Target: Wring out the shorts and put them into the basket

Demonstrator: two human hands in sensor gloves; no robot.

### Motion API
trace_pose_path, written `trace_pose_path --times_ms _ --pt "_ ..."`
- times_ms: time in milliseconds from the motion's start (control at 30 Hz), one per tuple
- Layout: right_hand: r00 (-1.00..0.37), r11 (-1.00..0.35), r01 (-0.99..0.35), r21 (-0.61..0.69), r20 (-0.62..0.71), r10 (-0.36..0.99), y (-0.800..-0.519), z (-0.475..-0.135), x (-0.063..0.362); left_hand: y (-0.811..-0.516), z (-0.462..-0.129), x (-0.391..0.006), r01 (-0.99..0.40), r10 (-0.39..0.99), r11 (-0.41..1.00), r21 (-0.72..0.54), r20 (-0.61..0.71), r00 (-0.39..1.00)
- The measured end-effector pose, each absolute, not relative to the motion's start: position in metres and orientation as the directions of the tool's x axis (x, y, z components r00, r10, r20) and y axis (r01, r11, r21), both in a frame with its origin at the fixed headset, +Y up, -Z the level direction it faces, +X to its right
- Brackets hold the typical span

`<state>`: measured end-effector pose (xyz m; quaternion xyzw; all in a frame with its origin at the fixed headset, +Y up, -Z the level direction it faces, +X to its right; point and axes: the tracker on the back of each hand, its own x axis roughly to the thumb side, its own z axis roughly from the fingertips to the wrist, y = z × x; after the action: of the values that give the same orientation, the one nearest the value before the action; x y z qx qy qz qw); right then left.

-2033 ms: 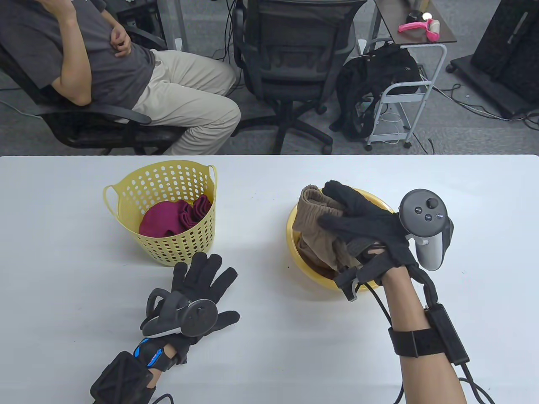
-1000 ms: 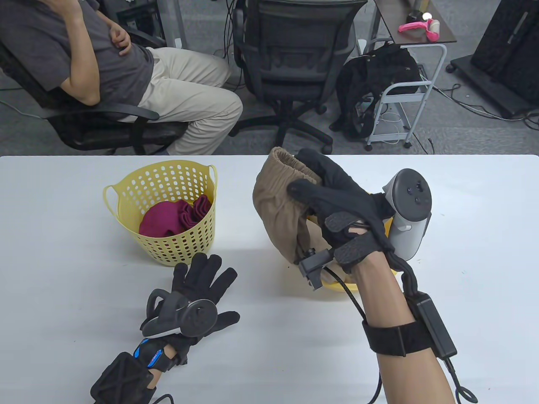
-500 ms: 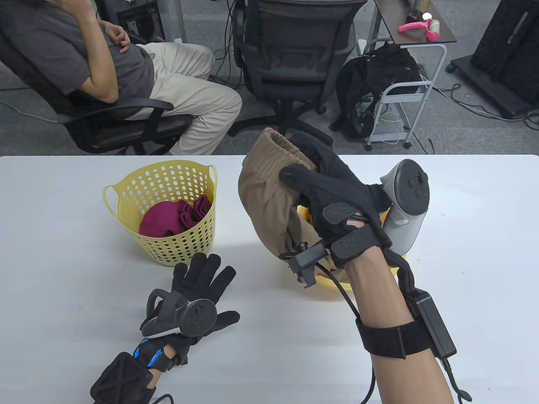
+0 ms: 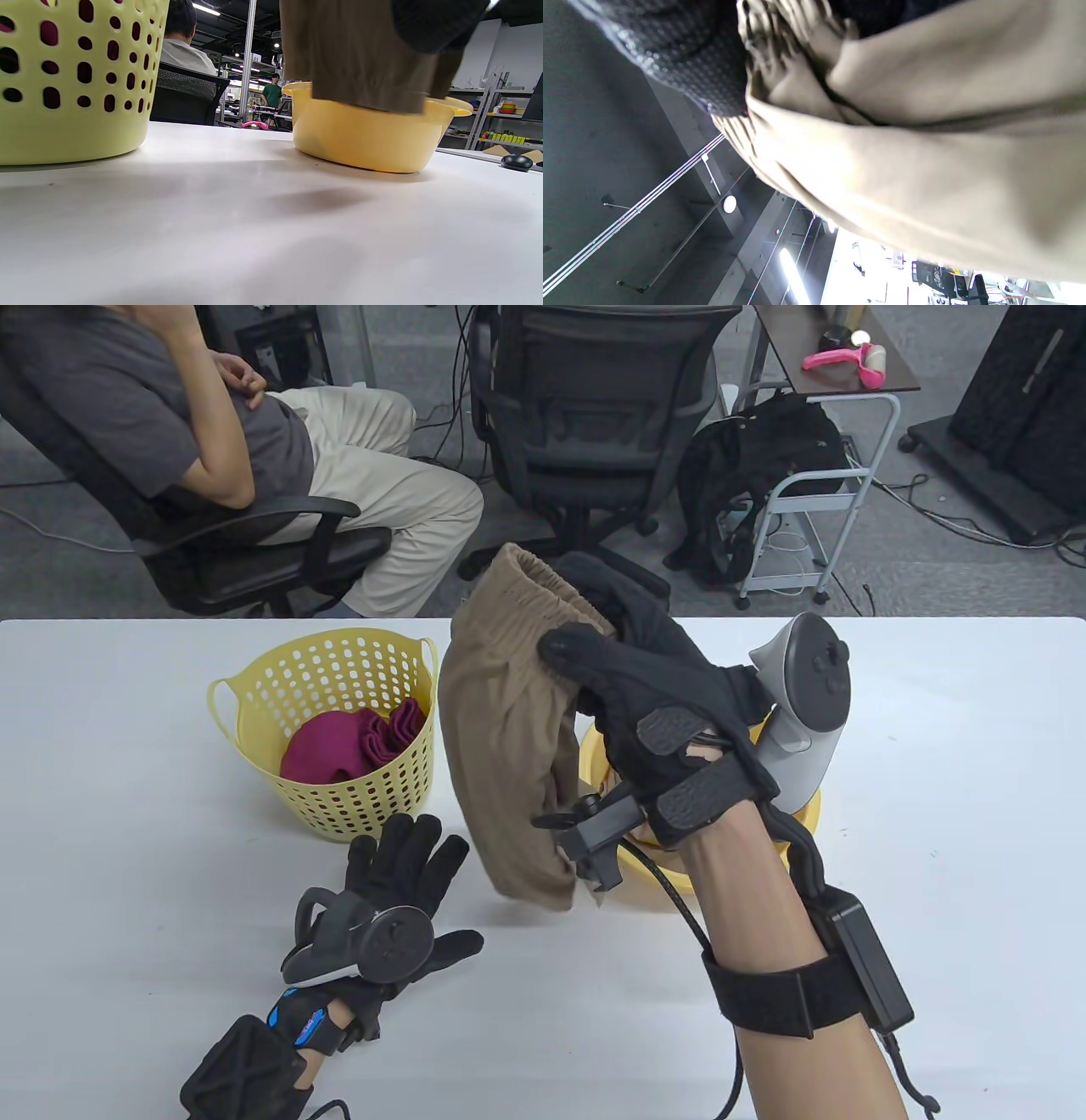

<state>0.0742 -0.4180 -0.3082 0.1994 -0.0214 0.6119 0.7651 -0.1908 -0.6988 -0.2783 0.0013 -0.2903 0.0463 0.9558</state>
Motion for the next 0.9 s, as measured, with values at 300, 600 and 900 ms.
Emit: trace_pose_path --times_ms 300,600,900 --pt "0.230 0.154 -0.949 0.276 0.269 0.935 -0.427 -0.314 0.076 -0.700 -0.278 -0.190 -0.083 0.093 0.996 -0.042 0.558 0.825" --pt "0.230 0.154 -0.945 0.288 0.250 0.941 -0.438 -0.326 0.084 -0.701 -0.279 -0.187 -0.030 0.061 0.997 -0.070 0.493 0.868" --pt "0.277 0.190 -0.922 0.337 0.231 0.933 -0.437 -0.331 0.086 -0.709 -0.297 -0.181 -0.302 0.379 0.925 -0.232 0.491 0.784"
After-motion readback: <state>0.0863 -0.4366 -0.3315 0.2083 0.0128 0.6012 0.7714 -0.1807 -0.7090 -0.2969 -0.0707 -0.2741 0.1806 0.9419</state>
